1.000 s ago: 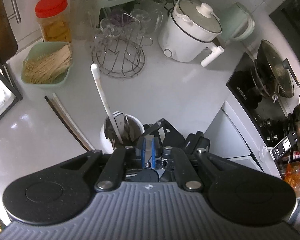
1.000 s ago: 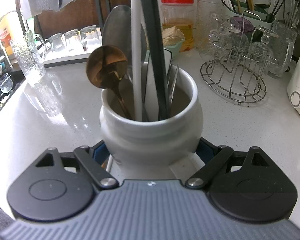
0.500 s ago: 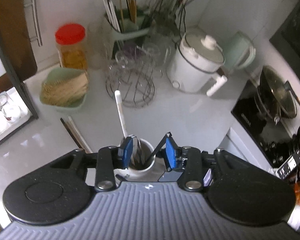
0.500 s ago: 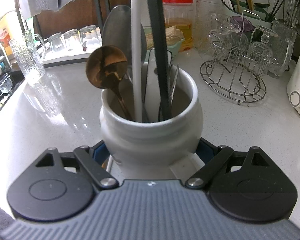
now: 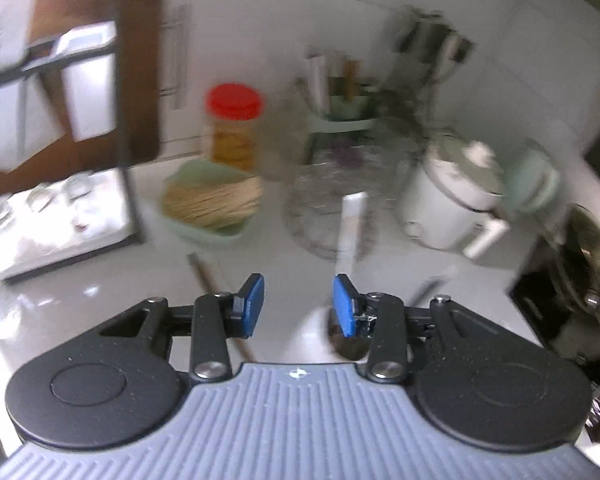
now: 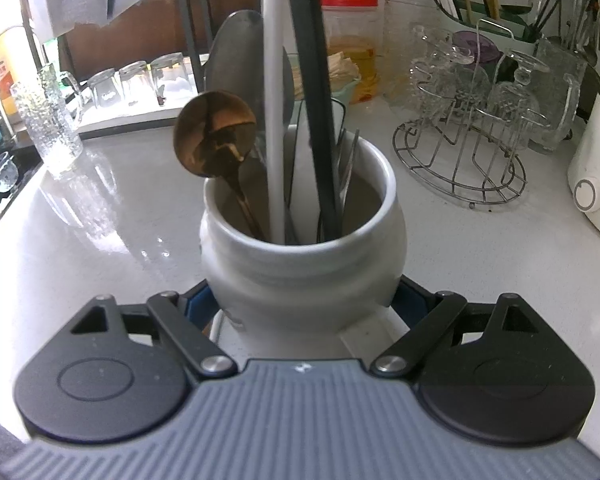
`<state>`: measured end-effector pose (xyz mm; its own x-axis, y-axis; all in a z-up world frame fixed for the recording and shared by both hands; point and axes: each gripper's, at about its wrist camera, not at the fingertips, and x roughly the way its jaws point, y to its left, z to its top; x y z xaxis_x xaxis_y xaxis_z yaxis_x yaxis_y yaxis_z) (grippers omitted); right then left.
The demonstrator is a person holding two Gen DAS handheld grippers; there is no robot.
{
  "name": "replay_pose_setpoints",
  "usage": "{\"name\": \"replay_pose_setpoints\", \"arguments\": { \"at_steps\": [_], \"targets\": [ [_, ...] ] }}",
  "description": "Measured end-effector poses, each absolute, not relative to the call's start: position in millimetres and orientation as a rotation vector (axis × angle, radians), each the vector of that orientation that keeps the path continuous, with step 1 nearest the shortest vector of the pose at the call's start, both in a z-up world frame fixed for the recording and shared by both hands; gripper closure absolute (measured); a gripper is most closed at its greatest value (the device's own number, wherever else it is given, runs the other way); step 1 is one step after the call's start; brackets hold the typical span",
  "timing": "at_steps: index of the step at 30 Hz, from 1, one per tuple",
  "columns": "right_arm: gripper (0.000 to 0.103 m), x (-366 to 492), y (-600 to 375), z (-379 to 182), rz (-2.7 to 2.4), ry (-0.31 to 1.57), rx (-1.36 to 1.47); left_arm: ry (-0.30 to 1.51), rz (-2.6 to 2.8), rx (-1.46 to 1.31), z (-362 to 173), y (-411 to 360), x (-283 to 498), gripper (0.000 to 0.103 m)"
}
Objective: Organize utensils
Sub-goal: 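Withdraw the left tool and move it down to the chopsticks on the counter, then close the left tool on the second black chopstick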
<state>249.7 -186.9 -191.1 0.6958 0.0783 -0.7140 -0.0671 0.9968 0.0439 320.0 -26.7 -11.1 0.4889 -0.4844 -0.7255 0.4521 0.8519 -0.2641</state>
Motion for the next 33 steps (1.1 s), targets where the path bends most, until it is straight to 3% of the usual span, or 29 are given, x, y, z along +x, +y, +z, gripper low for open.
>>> {"name": "replay_pose_setpoints", "arguments": {
  "at_steps": [7,19,33],
  "targets": [
    [0.012,245.8,-194.0,-190.7,0.037,0.803,0.03,0.993,-0.483,-0.158,-73.5,1.0,333.1,0.059],
    [0.012,243.9,-191.2,-189.9,0.011,0.812,0.021,1.061,-0.459,-0.083,-184.0,-26.5,362.6,0.059],
    [0.012,245.2,-198.4,-190.1,0.057,0.812,0.001,1.052,-0.41,0.037,-218.5,-55.2,378.8,0.059]
  ]
}}
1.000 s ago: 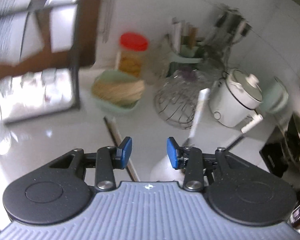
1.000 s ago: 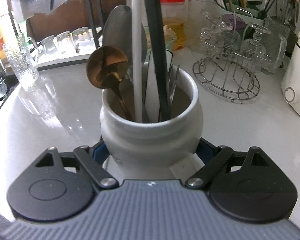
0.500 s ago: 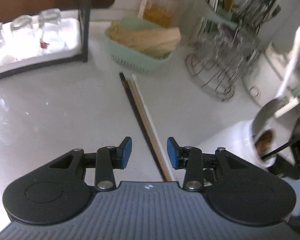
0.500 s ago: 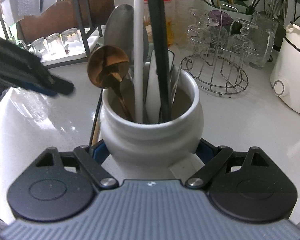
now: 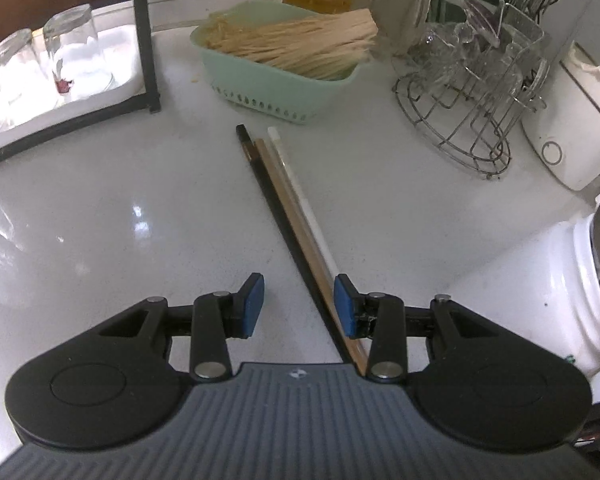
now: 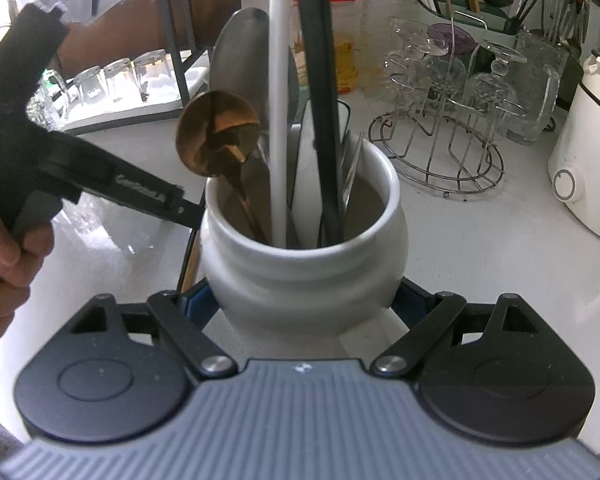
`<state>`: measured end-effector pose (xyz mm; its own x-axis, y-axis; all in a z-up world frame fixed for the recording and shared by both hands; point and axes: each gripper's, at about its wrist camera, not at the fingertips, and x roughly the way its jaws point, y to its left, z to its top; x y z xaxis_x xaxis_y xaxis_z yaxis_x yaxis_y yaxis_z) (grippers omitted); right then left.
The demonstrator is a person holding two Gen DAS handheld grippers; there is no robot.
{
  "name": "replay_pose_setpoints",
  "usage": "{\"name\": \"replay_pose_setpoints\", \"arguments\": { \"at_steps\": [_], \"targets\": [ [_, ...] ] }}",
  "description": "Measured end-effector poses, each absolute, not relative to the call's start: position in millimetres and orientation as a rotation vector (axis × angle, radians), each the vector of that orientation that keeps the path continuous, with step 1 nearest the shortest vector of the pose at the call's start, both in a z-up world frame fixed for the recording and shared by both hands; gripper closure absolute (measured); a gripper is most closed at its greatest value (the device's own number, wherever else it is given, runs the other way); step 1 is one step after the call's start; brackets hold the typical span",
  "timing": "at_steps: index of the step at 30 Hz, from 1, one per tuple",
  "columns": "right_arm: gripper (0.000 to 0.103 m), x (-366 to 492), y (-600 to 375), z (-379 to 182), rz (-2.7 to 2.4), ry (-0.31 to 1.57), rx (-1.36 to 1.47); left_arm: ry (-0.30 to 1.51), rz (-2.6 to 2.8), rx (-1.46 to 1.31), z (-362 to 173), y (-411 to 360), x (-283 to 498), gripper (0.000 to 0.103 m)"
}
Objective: Organize utensils
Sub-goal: 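Close the left tool on the second black chopstick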
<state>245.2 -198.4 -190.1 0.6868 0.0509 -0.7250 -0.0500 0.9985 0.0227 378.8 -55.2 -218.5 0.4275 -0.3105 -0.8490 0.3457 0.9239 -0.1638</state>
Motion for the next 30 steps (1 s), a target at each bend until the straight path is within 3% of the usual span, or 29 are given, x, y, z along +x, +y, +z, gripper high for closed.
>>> {"name": "replay_pose_setpoints", "arguments": {
  "at_steps": [30],
  "targets": [
    [0.011,246.0,-209.1,-195.3,0.11,0.792,0.011,1.053,-0.284,0.135,-215.3,-68.0,378.4,0.059]
  ]
}}
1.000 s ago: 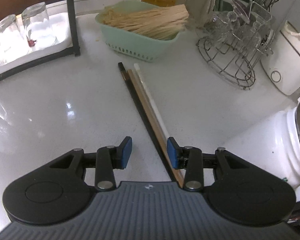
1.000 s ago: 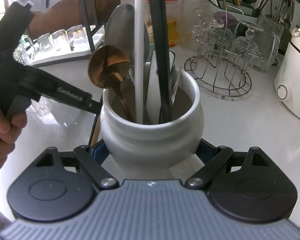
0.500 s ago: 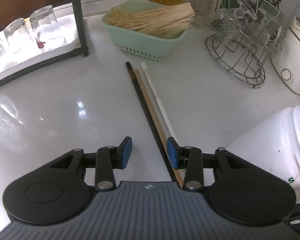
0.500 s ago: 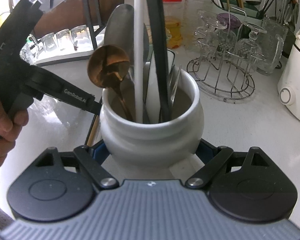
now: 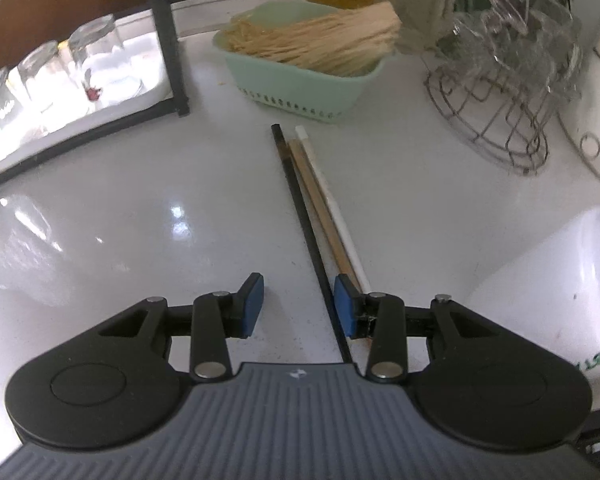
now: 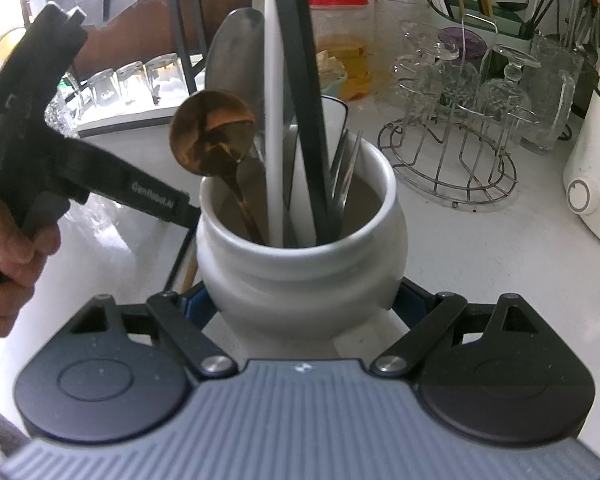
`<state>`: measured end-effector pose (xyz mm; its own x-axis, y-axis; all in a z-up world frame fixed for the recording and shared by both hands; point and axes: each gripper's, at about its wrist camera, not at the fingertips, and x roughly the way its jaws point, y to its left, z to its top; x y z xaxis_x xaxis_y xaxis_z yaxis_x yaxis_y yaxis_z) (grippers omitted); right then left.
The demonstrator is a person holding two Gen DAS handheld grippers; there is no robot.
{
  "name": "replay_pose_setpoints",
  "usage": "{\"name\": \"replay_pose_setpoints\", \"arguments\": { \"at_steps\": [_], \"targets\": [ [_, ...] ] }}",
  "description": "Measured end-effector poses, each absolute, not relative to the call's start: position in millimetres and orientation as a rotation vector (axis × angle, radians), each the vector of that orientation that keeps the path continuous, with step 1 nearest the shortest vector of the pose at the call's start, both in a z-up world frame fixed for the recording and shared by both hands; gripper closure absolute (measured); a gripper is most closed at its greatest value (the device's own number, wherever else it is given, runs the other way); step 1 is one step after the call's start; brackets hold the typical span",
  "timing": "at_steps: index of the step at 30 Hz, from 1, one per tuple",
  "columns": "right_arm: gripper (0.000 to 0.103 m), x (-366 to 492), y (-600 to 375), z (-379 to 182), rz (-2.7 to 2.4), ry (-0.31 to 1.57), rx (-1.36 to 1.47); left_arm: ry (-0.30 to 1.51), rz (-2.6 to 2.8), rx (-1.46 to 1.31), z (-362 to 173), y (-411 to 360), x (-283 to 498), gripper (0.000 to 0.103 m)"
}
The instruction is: Organize utensils
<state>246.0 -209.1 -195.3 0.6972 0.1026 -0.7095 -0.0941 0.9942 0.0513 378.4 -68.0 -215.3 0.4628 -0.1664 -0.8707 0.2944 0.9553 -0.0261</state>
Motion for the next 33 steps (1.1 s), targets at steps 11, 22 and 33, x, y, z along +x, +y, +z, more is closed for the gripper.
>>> {"name": "replay_pose_setpoints", "arguments": {
  "at_steps": [11,22,33],
  "targets": [
    [0.011,243.6,-208.2,-195.8,0.105,0.788,0.018,1.053,-0.3,0.2,-214.2,-74.7,369.7,0.096],
    [0.012,243.6,-205.8,-195.0,0.087,0.793,0.02,1.072,-0.319,0.194,-211.6,-65.3,355.3,0.097],
    [0.011,242.8,-202.9,-195.0,0.073,0.79,0.025,1.09,-0.345,0.202,-195.8,-39.0,323.2,0.098]
  ]
}}
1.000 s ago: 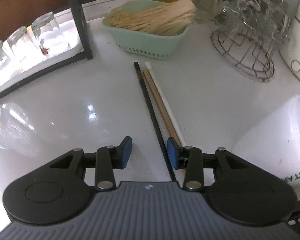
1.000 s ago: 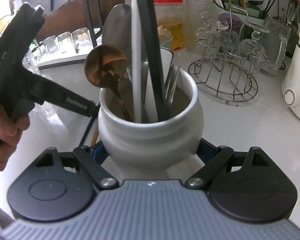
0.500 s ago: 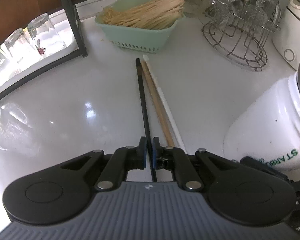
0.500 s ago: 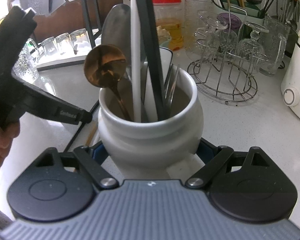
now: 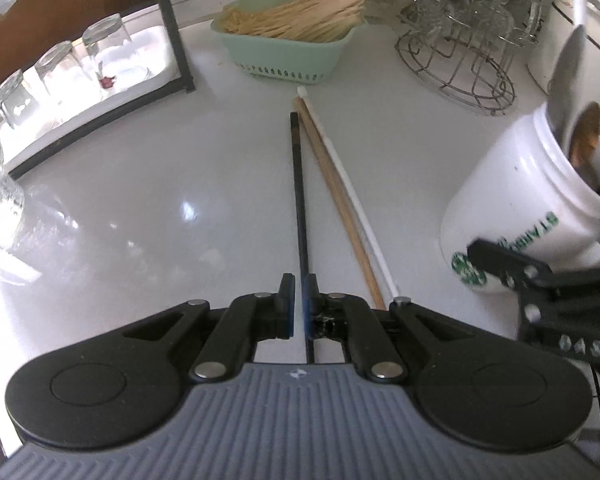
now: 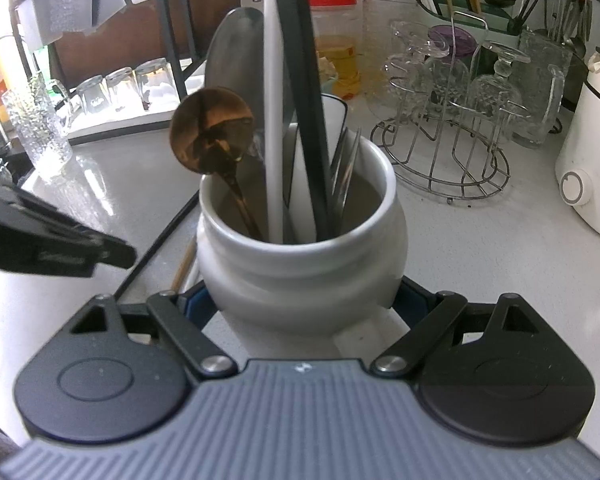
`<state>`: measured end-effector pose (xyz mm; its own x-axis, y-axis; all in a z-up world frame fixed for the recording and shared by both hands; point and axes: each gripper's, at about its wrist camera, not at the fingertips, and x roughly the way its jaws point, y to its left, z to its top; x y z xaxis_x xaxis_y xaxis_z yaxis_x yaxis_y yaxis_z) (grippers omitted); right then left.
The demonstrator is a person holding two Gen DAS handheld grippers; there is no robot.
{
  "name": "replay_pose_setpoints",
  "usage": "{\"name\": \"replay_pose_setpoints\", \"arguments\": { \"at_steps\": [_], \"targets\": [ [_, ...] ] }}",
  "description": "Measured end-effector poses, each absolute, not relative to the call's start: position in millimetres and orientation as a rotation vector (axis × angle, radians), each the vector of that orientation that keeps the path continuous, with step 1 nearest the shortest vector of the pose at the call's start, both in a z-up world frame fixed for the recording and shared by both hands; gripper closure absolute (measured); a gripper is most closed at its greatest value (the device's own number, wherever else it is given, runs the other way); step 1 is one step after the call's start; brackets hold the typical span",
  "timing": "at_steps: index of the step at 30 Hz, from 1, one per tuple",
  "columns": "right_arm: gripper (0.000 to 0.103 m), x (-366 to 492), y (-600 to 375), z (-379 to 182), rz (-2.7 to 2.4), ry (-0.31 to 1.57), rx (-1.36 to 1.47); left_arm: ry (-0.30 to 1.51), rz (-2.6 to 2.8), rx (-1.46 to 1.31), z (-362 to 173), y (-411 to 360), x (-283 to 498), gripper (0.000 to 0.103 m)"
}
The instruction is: Organize utensils
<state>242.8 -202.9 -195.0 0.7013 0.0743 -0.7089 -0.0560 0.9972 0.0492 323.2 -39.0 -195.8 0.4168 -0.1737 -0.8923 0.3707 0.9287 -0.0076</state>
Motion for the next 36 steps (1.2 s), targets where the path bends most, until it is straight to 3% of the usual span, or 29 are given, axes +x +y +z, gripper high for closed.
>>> {"name": "replay_pose_setpoints", "arguments": {
  "at_steps": [11,17,36],
  "targets": [
    [0.012,241.6,-201.8,-194.8,0.069,0.791,0.024,1.095,-0.366,0.068,-195.3,-16.7,323.4,0.096],
    [0.012,241.3,-202.2,-194.5,0.066,0.793,0.025,1.077,-0.389,0.064,-198.8,-25.5,350.0,0.08],
    [0.011,245.2,-199.7,-193.4,0.067,0.81,0.003,1.062,-0.408,0.137,-214.7,-61.2,431.3,0.08]
  ]
}}
